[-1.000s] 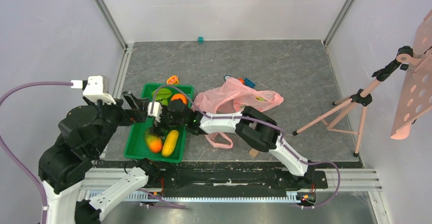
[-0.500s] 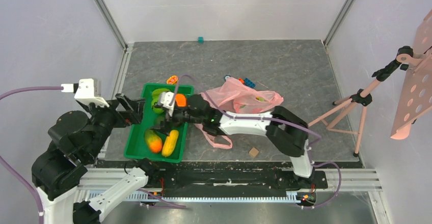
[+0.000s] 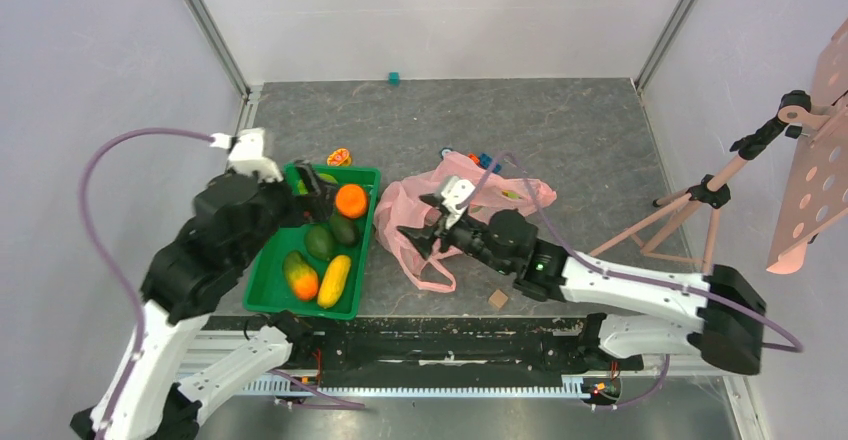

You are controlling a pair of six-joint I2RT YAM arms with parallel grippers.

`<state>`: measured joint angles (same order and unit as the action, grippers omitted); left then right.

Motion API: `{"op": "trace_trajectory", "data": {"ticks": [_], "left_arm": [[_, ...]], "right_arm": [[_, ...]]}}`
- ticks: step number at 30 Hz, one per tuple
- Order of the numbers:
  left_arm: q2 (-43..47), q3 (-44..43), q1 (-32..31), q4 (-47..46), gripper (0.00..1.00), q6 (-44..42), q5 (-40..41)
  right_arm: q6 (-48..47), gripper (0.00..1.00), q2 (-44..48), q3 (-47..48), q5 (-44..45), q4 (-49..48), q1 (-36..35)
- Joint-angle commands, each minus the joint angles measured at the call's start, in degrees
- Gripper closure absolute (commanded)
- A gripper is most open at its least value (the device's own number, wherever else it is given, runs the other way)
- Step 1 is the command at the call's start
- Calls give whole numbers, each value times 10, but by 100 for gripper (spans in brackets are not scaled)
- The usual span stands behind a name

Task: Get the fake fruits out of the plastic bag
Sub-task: Adjust the plastic bag at the center of the board.

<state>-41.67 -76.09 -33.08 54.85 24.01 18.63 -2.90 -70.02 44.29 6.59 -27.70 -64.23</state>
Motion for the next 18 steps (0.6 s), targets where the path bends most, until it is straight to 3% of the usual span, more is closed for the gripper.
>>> {"op": "trace_trajectory", "data": {"ticks": [1,5,8,13,18], "left_arm": [[-36,64,2,-93,1,74,-42],[-76,119,2,-154,3,111,-60],[-119,150,2,-202,6,129,-74],[-193,182,0,-265,13,141,-80],[-260,195,-5,-314,15,139,-88]], "right_arm": [[28,30,86,-77,100,116,24],[99,34,156,-179,48,91,97],[107,36,162,-205,6,81,133],[93,38,88,-178,-46,79,144],[103,40,16,-143,-34,59,154]]}}
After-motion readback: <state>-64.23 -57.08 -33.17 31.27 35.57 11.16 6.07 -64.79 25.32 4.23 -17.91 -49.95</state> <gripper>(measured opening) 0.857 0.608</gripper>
